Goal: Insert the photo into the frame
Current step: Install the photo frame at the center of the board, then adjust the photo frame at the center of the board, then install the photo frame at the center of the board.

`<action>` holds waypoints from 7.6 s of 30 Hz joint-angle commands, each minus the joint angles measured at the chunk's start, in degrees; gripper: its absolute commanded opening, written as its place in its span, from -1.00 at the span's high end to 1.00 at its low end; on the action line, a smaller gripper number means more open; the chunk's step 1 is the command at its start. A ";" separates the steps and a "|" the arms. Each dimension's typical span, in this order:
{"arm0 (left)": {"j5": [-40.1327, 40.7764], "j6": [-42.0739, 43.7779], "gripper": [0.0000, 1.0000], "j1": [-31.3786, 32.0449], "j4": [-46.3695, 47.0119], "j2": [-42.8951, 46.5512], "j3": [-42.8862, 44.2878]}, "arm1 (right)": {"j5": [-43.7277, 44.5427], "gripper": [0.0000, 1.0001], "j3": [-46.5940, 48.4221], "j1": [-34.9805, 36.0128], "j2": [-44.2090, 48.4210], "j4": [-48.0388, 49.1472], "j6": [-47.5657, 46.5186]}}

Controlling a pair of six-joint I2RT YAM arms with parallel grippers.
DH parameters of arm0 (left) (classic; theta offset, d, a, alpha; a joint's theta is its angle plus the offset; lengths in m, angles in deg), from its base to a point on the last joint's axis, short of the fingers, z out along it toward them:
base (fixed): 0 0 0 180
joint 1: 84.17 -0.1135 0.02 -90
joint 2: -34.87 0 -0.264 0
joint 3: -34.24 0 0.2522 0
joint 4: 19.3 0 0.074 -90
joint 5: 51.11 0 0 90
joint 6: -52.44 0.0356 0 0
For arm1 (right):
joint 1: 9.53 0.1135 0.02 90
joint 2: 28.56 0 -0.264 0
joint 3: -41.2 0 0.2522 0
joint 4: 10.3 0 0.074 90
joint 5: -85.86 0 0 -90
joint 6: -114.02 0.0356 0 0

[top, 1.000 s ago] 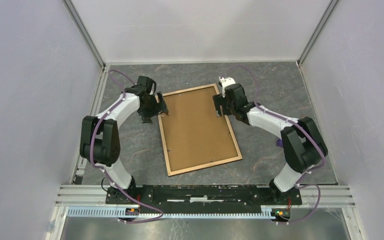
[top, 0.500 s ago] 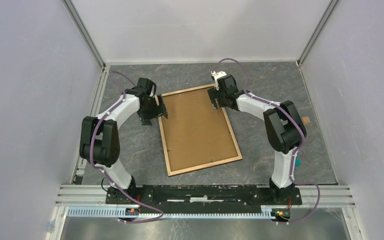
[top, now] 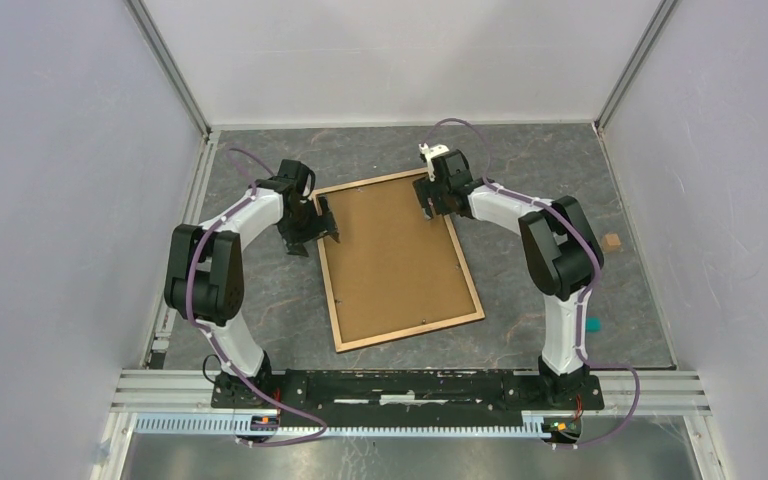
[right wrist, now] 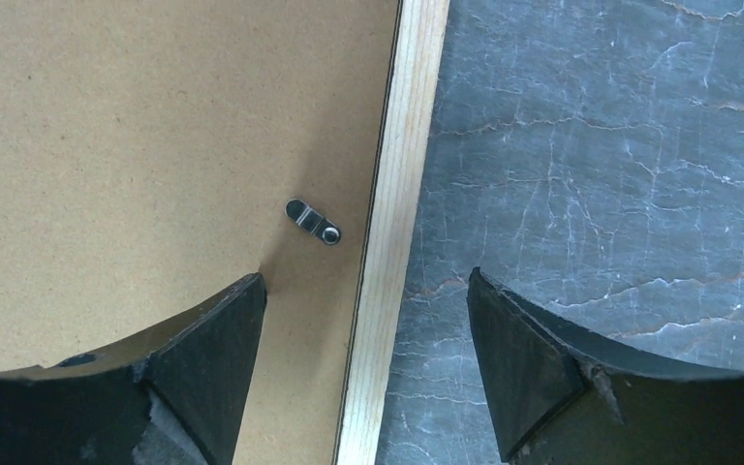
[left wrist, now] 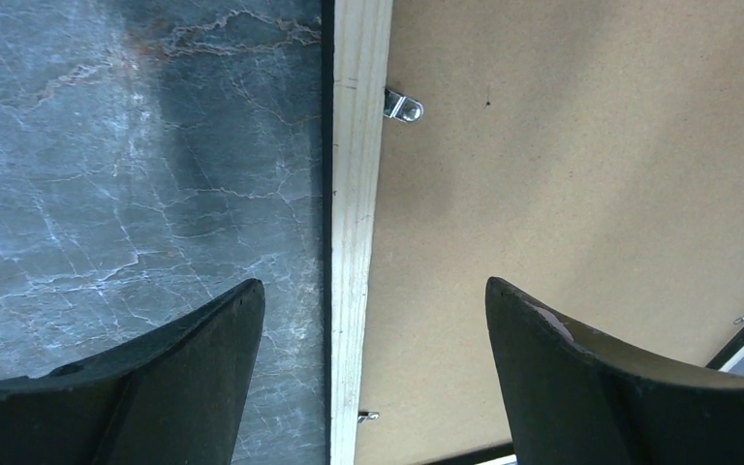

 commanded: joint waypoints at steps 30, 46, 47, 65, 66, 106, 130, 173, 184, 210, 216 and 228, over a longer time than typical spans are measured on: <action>-3.28 -0.56 -0.76 -0.17 1.98 0.13 0.29 | -0.22 0.19 4.47 -1.66 -5.53 2.02 3.81; -1.43 -0.71 -0.76 -0.11 2.00 -0.57 0.07 | -1.75 0.98 4.08 -1.72 -1.42 -2.27 10.85; -1.46 -0.76 -0.76 -0.05 1.98 -0.82 0.07 | -2.57 0.89 3.90 -1.75 -0.68 -2.30 10.85; -3.59 -5.51 -0.59 -0.14 2.42 -7.18 3.14 | -15.15 -0.47 -18.20 -2.81 11.63 7.21 14.34; -4.51 -7.42 -0.58 -0.09 3.11 -7.98 3.71 | -17.43 -0.47 -21.07 -2.66 13.41 9.42 15.51; 12.91 -18.19 -0.68 14.64 -2.80 28.22 -21.99 | -4.00 -0.78 18.73 2.04 -7.14 1.91 4.07; 13.95 -21.31 -0.65 17.62 3.53 25.90 -26.91 | 1.65 -0.48 24.55 1.89 -17.41 -0.74 2.35; 0.53 -3.65 -1.00 16.20 11.40 39.60 -18.31 | -3.39 -0.97 -16.13 1.95 27.39 -10.57 22.52; -25.38 -9.49 -1.00 16.71 25.17 29.28 -21.52 | -10.99 -0.50 -33.13 5.86 27.26 -1.26 44.56; -7.13 -3.89 -1.00 30.03 26.43 27.22 -21.63 | -3.54 0.06 -35.24 7.58 24.13 -7.43 65.18; -2.28 -1.01 -1.00 31.45 23.06 27.72 -19.10 | -5.13 0.30 -35.36 7.88 23.05 -7.32 65.18; 15.77 -0.36 -1.00 42.62 14.55 26.17 -14.18 | -8.82 1.00 -32.85 8.05 27.31 -7.25 66.29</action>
